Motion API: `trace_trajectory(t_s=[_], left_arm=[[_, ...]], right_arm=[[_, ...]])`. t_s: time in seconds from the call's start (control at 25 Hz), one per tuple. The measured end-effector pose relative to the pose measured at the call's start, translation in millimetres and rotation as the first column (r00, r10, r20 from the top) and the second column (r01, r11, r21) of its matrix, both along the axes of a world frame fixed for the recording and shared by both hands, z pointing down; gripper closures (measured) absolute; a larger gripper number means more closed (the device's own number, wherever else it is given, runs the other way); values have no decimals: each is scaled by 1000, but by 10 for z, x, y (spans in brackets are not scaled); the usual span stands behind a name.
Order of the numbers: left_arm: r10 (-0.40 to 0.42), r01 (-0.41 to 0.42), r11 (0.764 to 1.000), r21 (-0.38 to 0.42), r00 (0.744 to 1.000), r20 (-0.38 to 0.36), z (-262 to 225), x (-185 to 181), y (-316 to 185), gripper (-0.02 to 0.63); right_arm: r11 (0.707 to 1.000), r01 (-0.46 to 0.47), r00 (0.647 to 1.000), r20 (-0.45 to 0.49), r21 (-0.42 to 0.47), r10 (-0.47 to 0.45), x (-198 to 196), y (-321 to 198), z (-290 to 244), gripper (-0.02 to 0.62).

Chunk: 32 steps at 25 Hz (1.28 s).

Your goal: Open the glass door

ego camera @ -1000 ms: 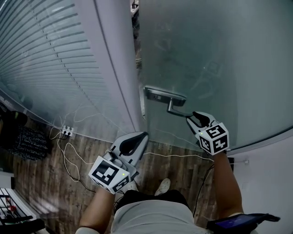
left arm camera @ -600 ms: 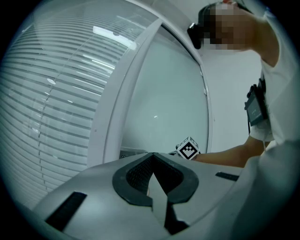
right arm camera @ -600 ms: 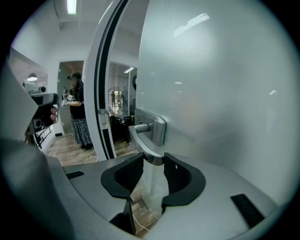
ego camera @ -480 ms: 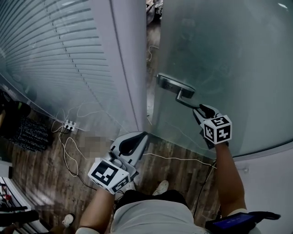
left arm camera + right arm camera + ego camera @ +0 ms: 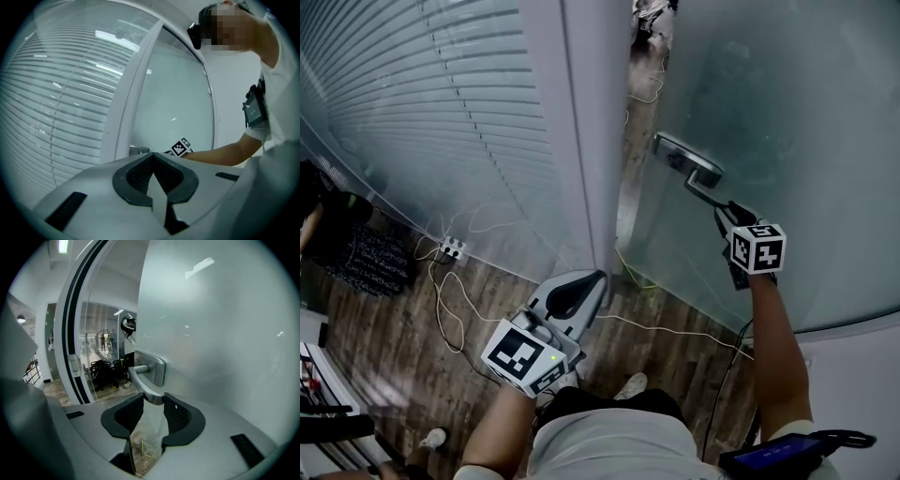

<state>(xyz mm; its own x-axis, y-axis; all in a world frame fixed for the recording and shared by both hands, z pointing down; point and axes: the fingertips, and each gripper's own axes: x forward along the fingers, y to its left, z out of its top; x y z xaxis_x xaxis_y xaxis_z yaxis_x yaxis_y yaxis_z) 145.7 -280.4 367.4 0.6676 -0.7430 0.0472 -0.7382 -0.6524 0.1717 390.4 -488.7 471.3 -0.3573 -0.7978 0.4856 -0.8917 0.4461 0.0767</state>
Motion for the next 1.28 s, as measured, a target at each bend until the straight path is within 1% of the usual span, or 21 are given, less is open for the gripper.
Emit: trace_trajectory(t_s=[0.36, 0.48, 0.56, 0.64, 0.68, 0.76, 0.8, 0.96, 1.04, 1.16, 1.28], left_arm=[[-39, 39, 999, -8, 999, 11, -50, -145, 10, 606], [-52, 52, 999, -14, 999, 8, -132, -217, -2, 606], [-56, 56, 998, -17, 998, 1, -213, -285, -28, 606], [-59, 59, 998, -16, 998, -2, -210, -346, -44, 606], [-59, 59, 998, -15, 998, -2, -188, -369, -49, 606], [-56, 56, 998, -9, 998, -3, -162, -393, -54, 606], [-52, 52, 999, -5, 999, -4, -165, -395, -52, 606], [-19, 19, 1000, 16, 1000, -3, -176, -402, 0, 606], [10, -10, 1000, 29, 1000, 3, -190, -419, 13, 606], [75, -75, 996, 52, 997, 1, -257, -436, 9, 606], [151, -151, 986, 67, 988, 4, -237, -493, 66, 606]], right_arm=[[998, -55, 998, -12, 35, 55, 118, -337, -68, 457], [994, -95, 995, -21, 59, 97, 183, -390, -187, 457], [988, -131, 991, -7, 87, 132, 226, -355, -337, 457], [980, -151, 988, 44, 126, 146, 229, -191, -468, 457], [977, -151, 987, 74, 153, 141, 210, -65, -536, 469], [965, -149, 985, 116, 217, 126, 168, 213, -703, 563], [957, -152, 984, 133, 246, 122, 153, 351, -793, 587], [924, -192, 970, 205, 331, 128, 92, 913, -1102, 594], [904, -215, 965, 224, 371, 137, 24, 1192, -1269, 594], [874, -251, 959, 227, 415, 168, -102, 1577, -1504, 594], [848, -304, 943, 260, 434, 205, -247, 2005, -1573, 594]])
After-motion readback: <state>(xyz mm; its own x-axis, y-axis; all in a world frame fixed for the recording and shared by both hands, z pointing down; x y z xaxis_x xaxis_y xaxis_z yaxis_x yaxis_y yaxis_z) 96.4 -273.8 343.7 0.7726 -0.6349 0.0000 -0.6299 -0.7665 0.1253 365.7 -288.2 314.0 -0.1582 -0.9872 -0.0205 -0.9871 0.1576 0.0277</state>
